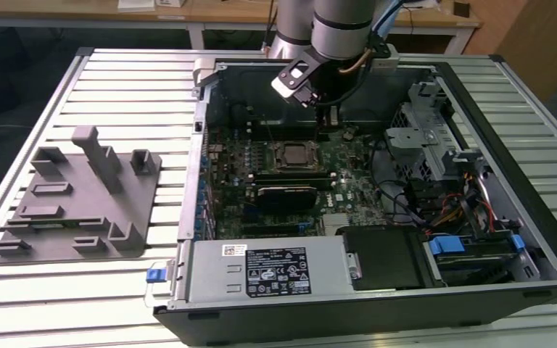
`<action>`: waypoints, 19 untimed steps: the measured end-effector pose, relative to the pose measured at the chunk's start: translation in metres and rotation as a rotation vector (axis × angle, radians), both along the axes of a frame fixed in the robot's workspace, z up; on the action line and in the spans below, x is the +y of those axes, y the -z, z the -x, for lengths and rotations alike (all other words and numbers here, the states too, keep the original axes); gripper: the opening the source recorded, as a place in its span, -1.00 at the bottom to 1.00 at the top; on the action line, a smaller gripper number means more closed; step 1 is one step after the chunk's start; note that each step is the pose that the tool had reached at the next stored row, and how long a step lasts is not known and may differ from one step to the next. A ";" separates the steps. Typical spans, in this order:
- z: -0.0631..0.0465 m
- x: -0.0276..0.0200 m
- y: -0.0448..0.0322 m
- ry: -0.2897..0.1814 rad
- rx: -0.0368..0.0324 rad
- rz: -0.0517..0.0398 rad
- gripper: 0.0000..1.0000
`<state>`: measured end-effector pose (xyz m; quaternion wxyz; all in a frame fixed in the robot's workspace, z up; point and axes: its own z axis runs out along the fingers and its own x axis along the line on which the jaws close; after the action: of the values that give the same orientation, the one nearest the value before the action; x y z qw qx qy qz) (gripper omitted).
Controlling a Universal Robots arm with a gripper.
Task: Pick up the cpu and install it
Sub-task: 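Close the cpu cover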
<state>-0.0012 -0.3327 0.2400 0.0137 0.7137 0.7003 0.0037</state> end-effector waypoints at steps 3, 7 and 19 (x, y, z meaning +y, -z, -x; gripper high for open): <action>0.000 0.0000 0.0000 0.000 0.0005 -0.0001 -0.79; 0.003 0.0001 0.0008 0.000 0.0004 -0.0005 -0.79; 0.019 -0.0024 0.0071 0.000 0.0006 -0.0001 -0.79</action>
<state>-0.0206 -0.3350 0.2329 0.0135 0.7136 0.7004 0.0035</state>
